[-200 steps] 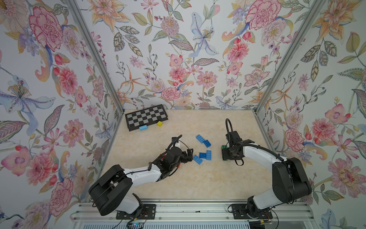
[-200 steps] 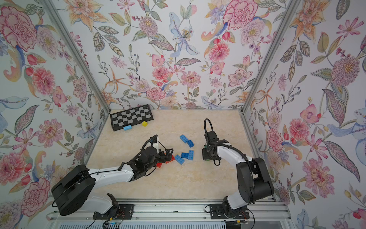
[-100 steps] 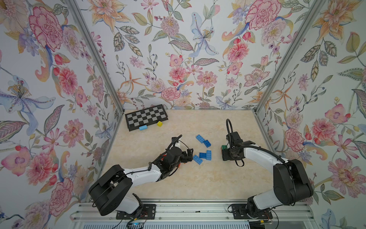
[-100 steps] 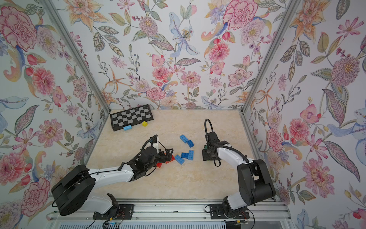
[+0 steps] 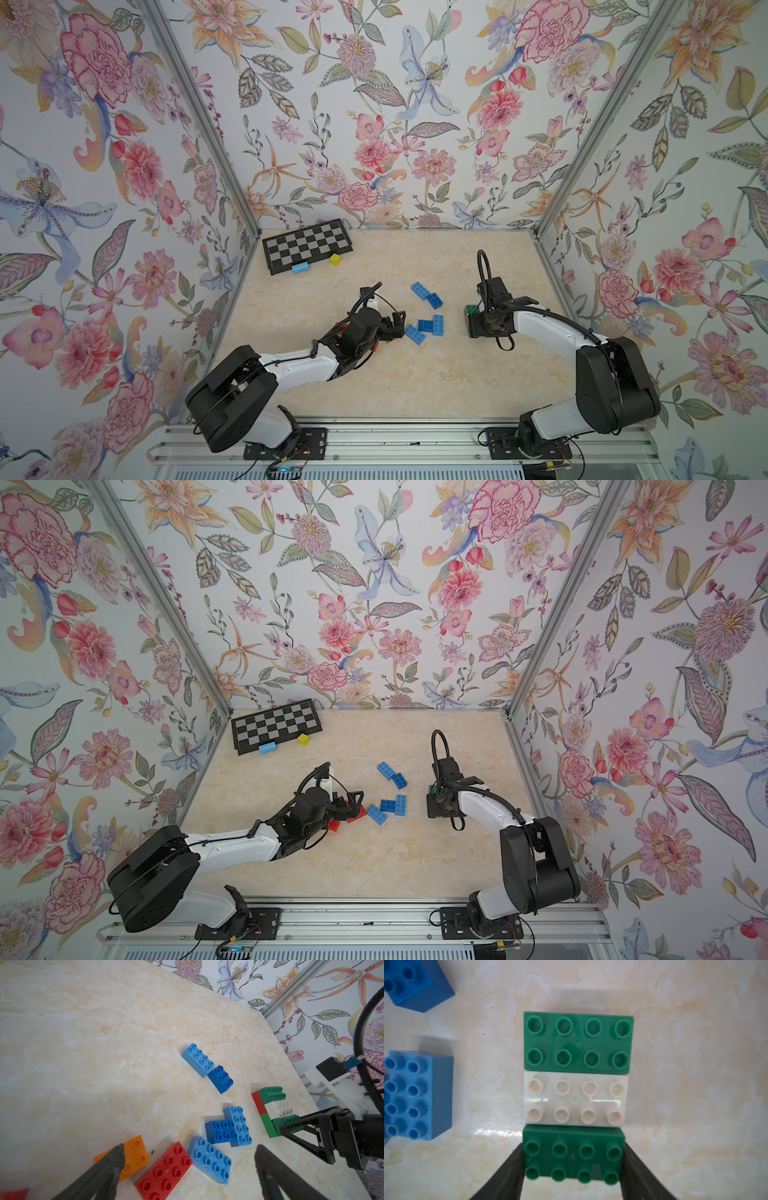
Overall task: Assemble a rectangle with lego
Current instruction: Assemble the lego brick with the lego brick.
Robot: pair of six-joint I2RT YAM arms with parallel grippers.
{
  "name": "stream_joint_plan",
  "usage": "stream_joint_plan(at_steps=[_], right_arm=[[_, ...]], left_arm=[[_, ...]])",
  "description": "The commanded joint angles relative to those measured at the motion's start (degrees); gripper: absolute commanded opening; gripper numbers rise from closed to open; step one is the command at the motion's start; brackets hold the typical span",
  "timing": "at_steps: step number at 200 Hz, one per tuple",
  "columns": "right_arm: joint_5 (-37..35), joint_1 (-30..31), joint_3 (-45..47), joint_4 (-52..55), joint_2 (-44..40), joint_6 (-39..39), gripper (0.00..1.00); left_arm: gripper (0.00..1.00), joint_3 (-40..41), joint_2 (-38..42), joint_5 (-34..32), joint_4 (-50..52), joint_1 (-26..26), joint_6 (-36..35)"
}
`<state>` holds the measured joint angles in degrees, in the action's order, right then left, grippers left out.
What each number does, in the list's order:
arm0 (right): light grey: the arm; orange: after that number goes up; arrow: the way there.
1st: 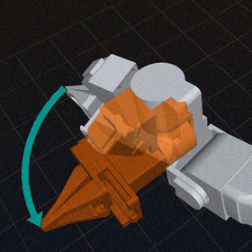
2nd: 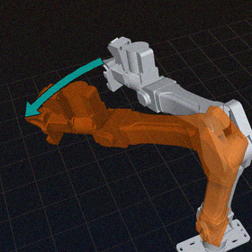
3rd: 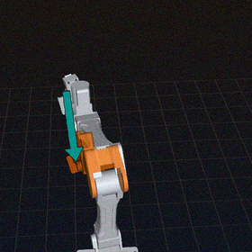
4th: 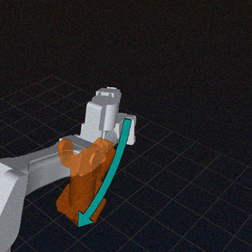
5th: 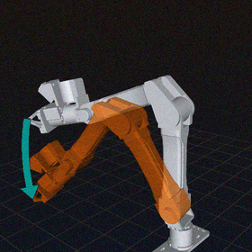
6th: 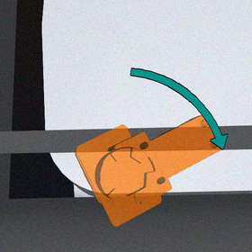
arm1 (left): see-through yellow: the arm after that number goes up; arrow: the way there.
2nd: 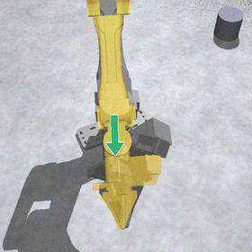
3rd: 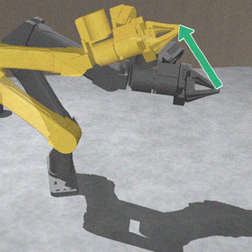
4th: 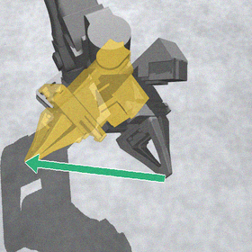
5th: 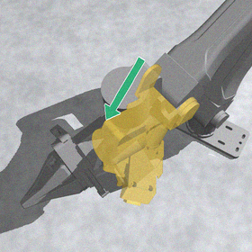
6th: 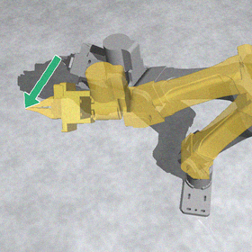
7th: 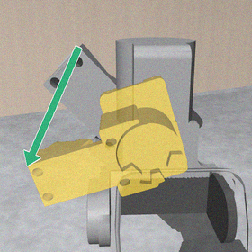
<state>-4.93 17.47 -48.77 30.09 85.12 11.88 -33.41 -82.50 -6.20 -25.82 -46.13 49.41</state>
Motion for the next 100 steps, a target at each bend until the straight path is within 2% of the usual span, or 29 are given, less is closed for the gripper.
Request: stream_joint_plan(at_steps=[1,100], right_arm=[[-0.3,-0.3,0.8,0.8,0.6,-1.3,0.11],[-1.0,-0.3,0.4,0.7,5.2,-2.5,0.06]], left_arm=[[0.99,0.4,1.0,-0.4,-1.6,0.7,0.8],[0.99,0.0,0.6,-0.1,-1.9,0.7,1.0]])
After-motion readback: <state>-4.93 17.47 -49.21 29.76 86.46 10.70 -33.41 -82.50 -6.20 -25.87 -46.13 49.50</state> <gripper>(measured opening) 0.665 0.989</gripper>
